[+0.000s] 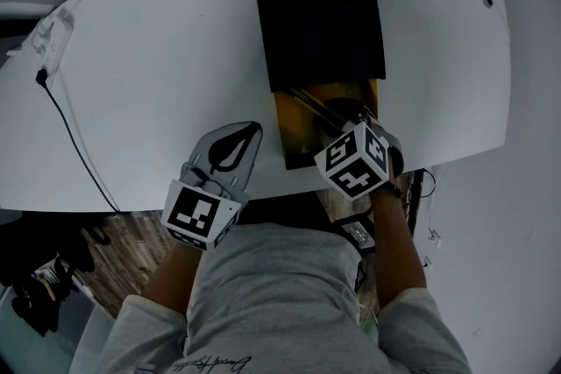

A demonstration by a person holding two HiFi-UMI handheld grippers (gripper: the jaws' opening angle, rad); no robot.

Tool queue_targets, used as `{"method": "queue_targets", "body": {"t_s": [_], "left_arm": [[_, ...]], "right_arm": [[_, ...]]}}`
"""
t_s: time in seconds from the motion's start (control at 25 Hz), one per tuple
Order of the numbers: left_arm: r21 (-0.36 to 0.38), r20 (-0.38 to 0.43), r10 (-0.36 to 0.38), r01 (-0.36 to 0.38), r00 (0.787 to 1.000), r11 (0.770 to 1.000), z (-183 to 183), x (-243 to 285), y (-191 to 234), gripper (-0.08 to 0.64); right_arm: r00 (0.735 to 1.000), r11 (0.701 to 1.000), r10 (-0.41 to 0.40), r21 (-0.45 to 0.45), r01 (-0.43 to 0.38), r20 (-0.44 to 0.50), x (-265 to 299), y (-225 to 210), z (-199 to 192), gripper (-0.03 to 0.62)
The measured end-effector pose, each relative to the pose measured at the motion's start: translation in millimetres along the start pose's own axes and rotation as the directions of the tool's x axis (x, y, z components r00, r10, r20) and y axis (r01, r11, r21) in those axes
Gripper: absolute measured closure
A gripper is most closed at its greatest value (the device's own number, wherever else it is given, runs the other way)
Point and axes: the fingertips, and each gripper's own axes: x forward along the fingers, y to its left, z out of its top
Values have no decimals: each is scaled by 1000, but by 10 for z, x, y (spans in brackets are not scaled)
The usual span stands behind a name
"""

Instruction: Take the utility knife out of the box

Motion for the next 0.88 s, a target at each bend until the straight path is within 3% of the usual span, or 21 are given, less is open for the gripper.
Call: {"method": "queue_targets", "body": {"t_s": [0.64,0.88], "left_arm": [[37,34,0,-2,999,999,194,-88,-78,560],[67,49,6,-9,999,998,289,-173,-133,560]], "right_arm": [[1000,999,-15,-42,16,24,-351,11,32,460],[996,999,-36,-11,37,83,-537,33,113,460]]}}
